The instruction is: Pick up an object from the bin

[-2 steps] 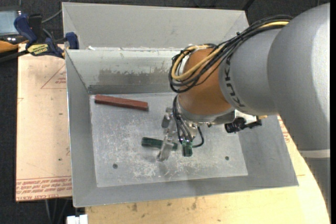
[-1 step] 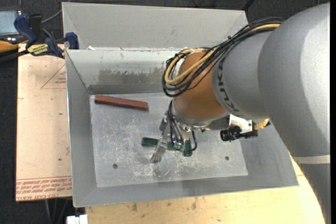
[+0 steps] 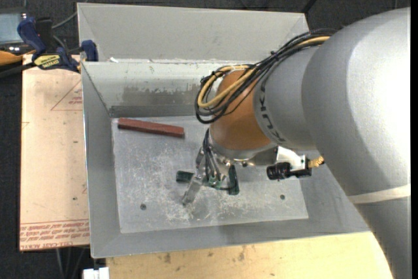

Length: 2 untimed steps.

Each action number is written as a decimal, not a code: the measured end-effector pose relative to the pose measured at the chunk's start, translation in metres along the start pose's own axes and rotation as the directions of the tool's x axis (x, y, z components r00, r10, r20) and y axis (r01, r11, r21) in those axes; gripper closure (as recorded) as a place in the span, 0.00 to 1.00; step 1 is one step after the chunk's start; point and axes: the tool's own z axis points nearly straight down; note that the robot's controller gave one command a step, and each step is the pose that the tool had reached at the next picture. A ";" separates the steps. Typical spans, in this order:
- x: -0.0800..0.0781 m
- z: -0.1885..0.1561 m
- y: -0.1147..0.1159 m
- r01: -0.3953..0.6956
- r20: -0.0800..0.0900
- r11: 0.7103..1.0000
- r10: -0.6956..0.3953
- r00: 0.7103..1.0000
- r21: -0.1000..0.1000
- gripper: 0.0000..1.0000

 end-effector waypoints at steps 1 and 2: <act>0.000 0.000 0.000 0.001 0.001 1.000 -0.001 1.000 -0.001 0.00; -0.001 -0.002 0.001 0.001 0.004 1.000 -0.001 1.000 -0.002 1.00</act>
Offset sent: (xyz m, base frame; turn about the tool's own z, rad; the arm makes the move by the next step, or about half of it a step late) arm 0.0000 0.0000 0.0000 0.0000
